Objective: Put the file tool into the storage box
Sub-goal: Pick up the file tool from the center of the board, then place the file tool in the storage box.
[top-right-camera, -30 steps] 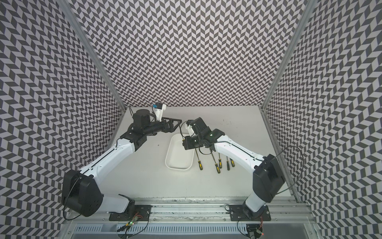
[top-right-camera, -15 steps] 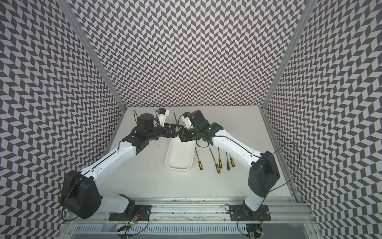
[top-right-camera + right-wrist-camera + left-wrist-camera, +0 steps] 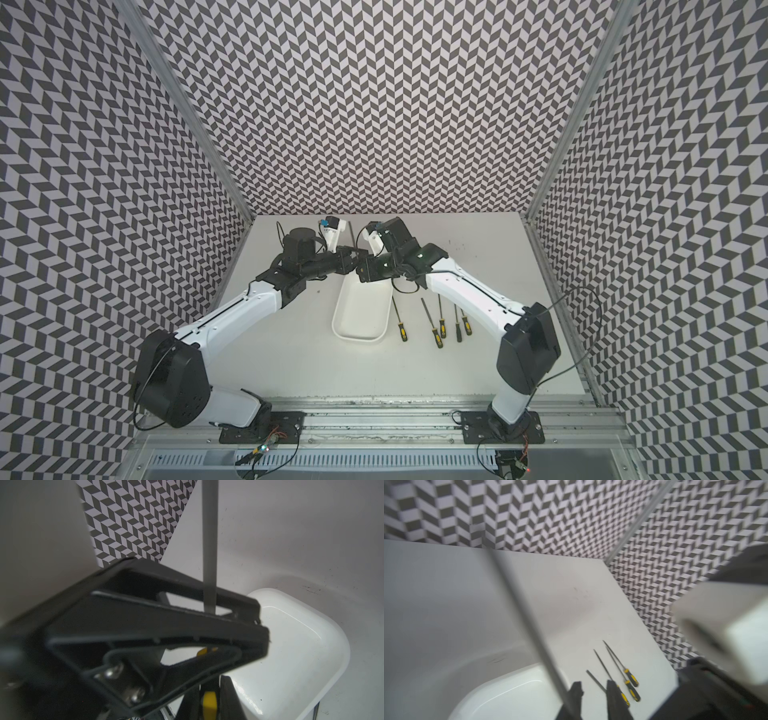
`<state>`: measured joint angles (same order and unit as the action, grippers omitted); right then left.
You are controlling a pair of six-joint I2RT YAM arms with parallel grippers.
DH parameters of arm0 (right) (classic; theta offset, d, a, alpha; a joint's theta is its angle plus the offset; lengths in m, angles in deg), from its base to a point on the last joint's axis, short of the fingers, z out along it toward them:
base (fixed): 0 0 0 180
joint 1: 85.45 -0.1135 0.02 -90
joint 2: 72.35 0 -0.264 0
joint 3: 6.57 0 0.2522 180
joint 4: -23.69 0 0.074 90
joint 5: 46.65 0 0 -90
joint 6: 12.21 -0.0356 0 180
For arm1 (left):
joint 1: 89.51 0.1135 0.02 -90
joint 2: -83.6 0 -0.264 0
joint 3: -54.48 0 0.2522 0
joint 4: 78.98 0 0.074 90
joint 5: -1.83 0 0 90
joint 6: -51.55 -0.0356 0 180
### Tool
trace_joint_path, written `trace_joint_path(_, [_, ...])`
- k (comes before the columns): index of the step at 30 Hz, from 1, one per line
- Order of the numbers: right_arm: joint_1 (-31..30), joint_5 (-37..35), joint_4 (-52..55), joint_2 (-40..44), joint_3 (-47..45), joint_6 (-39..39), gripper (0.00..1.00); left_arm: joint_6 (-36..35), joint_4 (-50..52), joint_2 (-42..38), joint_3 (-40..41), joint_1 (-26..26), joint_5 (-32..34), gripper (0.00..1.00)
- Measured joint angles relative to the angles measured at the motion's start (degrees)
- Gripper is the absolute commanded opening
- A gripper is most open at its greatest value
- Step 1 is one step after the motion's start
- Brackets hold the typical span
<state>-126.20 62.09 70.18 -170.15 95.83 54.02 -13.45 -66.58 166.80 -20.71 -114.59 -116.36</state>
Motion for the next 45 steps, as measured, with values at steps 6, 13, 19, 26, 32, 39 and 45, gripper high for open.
trace_joint_path(6, [0.0, 0.2, -0.2, 0.3, -0.2, -0.3, 0.05, -2.0, 0.7, 0.1, -0.7, -0.1, -0.3, 0.0])
trace_joint_path(13, [0.0, 0.1, -0.3, 0.6, -0.2, -0.8, 0.63, -5.2, 5.8, 0.9, -2.6, 0.3, 1.0, 0.0])
trace_joint_path(19, [0.3, -6.7, -0.2, 5.1, -1.8, -1.2, 0.69, -6.1, 11.3, 3.5, -2.6, 1.5, 3.4, 0.0])
trace_joint_path(26, [5.6, -13.8, 0.4, 12.4, -3.0, -2.9, 0.67, -7.4, 20.4, 5.7, -2.6, 1.1, 4.7, 0.0])
trace_joint_path(32, [8.2, -14.1, 0.8, 11.0, -3.5, -3.2, 0.65, -7.8, 26.1, 7.1, -0.3, -1.6, 5.1, 0.0])
trace_joint_path(39, [8.3, -12.0, 1.8, 8.3, -4.2, -3.1, 0.65, -5.6, 28.1, 13.0, 1.2, -6.4, 4.7, 0.0])
trace_joint_path(45, [8.4, -11.5, 1.7, 8.2, -4.2, -2.2, 0.65, -3.9, 28.9, 18.6, -1.8, -6.9, 5.0, 0.0])
